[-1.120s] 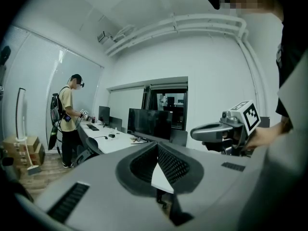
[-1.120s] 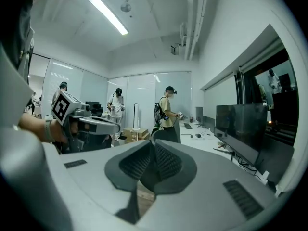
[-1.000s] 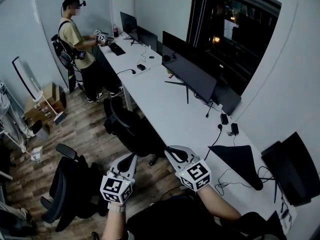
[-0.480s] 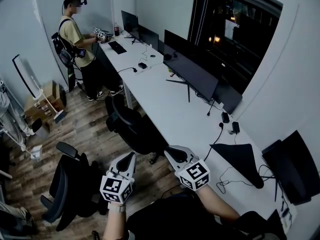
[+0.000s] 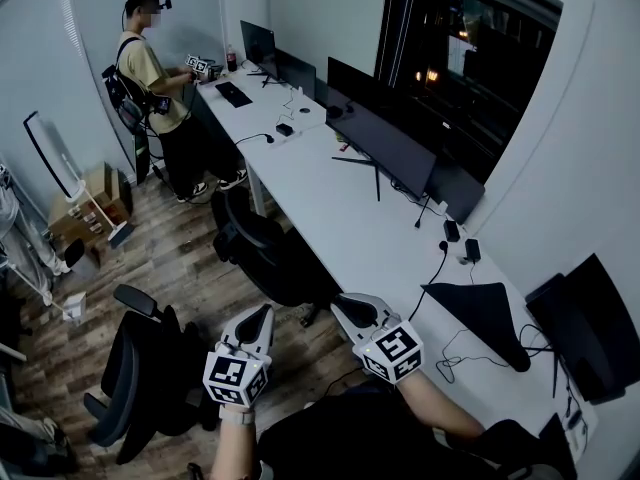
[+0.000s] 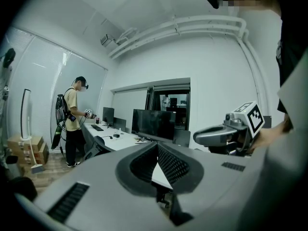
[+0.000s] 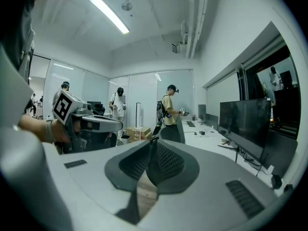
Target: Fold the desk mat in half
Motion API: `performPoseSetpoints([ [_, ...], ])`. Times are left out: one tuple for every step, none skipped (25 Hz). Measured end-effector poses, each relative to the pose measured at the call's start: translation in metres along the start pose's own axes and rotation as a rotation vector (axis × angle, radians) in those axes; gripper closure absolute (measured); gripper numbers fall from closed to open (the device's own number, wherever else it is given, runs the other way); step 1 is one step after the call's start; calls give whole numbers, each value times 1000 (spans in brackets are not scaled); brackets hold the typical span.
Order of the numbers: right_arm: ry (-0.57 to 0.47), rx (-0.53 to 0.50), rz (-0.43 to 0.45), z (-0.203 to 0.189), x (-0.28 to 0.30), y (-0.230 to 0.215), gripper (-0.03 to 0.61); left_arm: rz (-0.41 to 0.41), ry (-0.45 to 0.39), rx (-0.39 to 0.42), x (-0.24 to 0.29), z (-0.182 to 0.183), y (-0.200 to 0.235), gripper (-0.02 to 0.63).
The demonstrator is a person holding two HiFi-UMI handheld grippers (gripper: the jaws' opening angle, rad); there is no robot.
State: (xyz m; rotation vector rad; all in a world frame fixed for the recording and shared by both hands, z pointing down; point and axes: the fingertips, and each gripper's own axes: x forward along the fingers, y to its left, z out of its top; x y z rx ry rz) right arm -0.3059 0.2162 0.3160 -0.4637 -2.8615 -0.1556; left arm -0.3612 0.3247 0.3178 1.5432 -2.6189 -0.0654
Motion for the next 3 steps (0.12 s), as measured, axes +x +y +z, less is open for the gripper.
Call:
performPoseSetpoints([
  [1,3,0,-2,-1,1,540,-1,0,2,0,-1,-1,604],
  [1,5,-1,-3,-1,1,540,-3,0,3,0,-2,-2,604],
  [0,8,-1,-4,-2,2,539,-5,1,5,0,-3,-3,604],
])
